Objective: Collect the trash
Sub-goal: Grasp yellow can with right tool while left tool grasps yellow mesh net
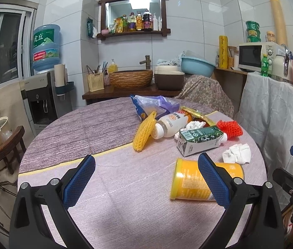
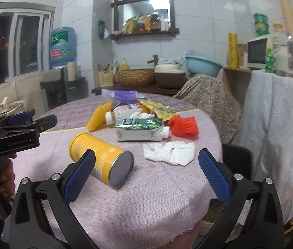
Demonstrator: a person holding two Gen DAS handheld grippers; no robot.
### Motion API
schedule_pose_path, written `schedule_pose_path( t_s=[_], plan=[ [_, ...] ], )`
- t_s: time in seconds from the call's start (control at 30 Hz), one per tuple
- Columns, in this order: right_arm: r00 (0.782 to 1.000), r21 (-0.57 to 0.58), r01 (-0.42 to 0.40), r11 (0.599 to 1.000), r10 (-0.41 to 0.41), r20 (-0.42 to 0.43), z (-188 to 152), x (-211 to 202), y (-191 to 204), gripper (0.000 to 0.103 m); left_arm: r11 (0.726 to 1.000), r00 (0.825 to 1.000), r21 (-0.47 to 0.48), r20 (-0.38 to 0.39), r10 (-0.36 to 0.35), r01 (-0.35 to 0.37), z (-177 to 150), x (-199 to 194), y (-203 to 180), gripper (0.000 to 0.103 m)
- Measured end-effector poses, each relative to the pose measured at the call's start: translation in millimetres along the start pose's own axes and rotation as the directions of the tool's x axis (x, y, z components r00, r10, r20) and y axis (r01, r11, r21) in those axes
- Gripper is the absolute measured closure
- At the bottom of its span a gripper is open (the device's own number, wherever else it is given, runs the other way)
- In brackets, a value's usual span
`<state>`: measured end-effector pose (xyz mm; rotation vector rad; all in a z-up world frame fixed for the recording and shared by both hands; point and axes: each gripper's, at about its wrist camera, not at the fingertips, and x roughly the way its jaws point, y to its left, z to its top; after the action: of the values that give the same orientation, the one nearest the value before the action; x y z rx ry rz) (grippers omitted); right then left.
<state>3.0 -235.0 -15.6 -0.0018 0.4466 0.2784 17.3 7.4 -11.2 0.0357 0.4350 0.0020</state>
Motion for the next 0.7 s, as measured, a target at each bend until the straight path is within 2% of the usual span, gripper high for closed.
schedule_pose_path(
  t_s=[0.13, 0.23, 0.37, 0.43, 0.5, 0.6, 0.7],
  plan=[
    [0.993, 0.004, -0.098, 0.995, 0.098, -0.065, 6, 17, -7, 0.005, 1.0, 0.999, -0.002, -0.041, -0.019, 0.019, 0, 8, 8, 0.005],
    [0.988, -0.016, -0.133, 0.991, 0.131, -0.081, 14, 27, -7, 0.005, 0.999, 0.997, -0.02, -0.071, -0.042, 0.041, 0, 15, 16, 0.005],
    [0.979, -0.134, -0.163, 0.978, 0.143, -0.146, 27, 45, 9, 0.005, 0.999, 0.995, -0.023, -0.086, -0.041, 0.039, 1, 23, 24, 0.005],
    [0.964, -0.194, -0.22, 0.956, 0.182, -0.195, 33, 56, 21, 0.005, 0.999, 0.995, -0.016, -0.096, -0.039, 0.038, 2, 26, 28, 0.005],
    [0.93, -0.249, -0.316, 0.915, 0.246, -0.274, 37, 70, 37, 0.005, 0.999, 0.992, -0.019, -0.114, -0.049, 0.047, 4, 31, 34, 0.005],
    [0.89, -0.311, -0.389, 0.867, 0.267, -0.369, 42, 93, 58, 0.005, 0.998, 0.987, -0.036, -0.15, -0.06, 0.056, 4, 38, 45, 0.005],
    [0.869, -0.367, -0.428, 0.826, 0.265, -0.417, 44, 110, 76, 0.005, 0.998, 0.983, -0.035, -0.176, -0.049, 0.043, 1, 43, 55, 0.005]
  ],
)
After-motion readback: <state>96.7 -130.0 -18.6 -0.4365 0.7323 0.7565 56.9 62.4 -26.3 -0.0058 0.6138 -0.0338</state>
